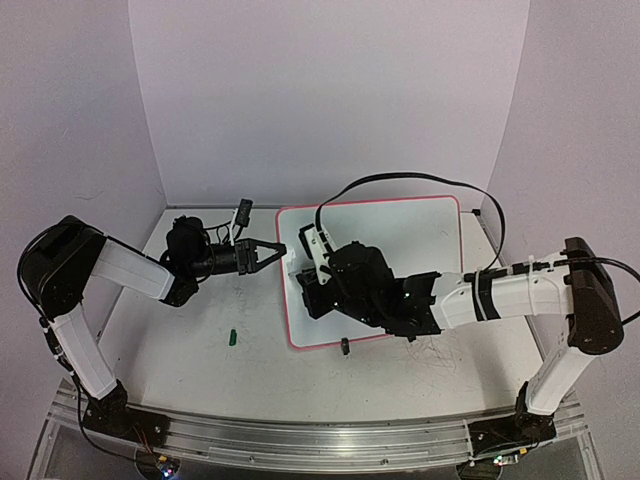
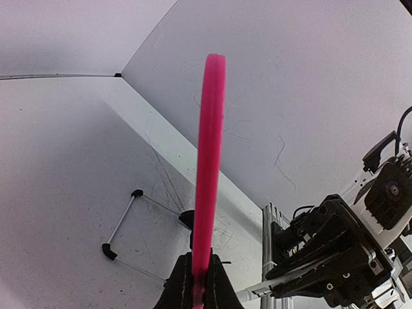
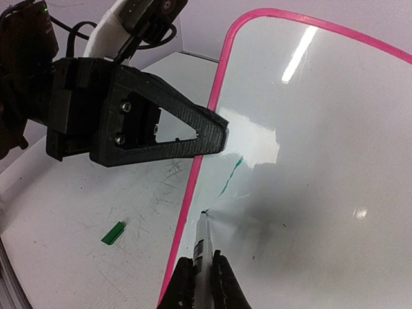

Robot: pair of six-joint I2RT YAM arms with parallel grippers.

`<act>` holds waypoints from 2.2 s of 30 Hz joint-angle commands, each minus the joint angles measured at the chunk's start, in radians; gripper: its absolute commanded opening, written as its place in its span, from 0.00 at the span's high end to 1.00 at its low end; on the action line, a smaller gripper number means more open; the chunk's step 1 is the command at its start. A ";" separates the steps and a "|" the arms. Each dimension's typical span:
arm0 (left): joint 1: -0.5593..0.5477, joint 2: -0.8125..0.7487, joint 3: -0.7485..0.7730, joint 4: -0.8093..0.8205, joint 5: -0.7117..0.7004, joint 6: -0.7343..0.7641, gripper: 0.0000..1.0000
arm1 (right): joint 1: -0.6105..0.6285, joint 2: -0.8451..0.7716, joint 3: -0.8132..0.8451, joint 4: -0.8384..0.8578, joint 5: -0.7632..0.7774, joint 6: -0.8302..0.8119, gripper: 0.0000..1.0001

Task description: Write a sentence on the whiteboard

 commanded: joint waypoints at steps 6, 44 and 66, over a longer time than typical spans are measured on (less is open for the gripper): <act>0.001 -0.038 0.011 0.009 0.022 -0.028 1.00 | 0.003 -0.136 -0.050 0.109 0.006 -0.010 1.00; 0.002 -0.040 0.014 0.004 0.033 -0.027 1.00 | -0.032 -0.008 0.048 0.112 0.063 -0.051 1.00; 0.002 -0.044 0.017 0.005 0.037 -0.030 1.00 | -0.032 0.021 0.069 0.086 0.098 -0.050 1.00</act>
